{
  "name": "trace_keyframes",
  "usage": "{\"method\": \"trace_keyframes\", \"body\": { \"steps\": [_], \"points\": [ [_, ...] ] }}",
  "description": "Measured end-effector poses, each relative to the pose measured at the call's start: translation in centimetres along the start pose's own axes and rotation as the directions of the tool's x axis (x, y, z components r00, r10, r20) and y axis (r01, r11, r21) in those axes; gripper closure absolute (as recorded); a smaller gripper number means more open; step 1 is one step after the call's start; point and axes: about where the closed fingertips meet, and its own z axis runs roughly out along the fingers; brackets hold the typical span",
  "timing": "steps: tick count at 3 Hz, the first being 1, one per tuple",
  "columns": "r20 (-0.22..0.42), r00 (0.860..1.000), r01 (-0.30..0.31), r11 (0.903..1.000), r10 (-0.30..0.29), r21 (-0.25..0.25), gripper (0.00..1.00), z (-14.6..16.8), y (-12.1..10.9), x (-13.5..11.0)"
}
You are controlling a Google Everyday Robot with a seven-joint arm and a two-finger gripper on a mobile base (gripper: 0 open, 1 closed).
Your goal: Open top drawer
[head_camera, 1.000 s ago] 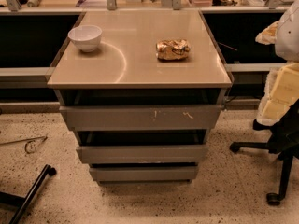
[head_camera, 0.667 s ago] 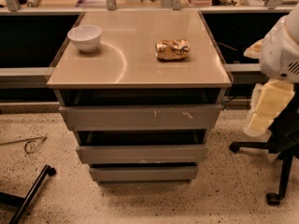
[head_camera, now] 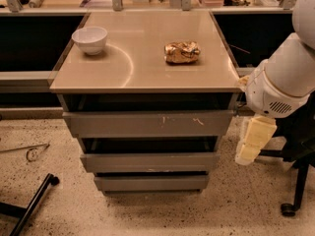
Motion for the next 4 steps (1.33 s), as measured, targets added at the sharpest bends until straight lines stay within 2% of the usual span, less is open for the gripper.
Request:
{"method": "trace_keyframes", "body": {
  "steps": [1, 2, 3, 4],
  "points": [
    [0.005, 0.999, 0.034, 0.9993, -0.034, -0.015, 0.0, 0.8, 0.7, -0.6],
    [0.079, 0.991, 0.115, 0.9903, -0.109, -0.078, 0.0, 6.0, 3.2, -2.0],
    [0.221, 0.962, 0.186, 0.9774, -0.16, -0.101, 0.0, 12.4, 4.8, -3.3],
    [0.236, 0.953, 0.214, 0.9739, -0.191, -0.076, 0.0, 12.8, 4.3, -3.7]
  ]
}}
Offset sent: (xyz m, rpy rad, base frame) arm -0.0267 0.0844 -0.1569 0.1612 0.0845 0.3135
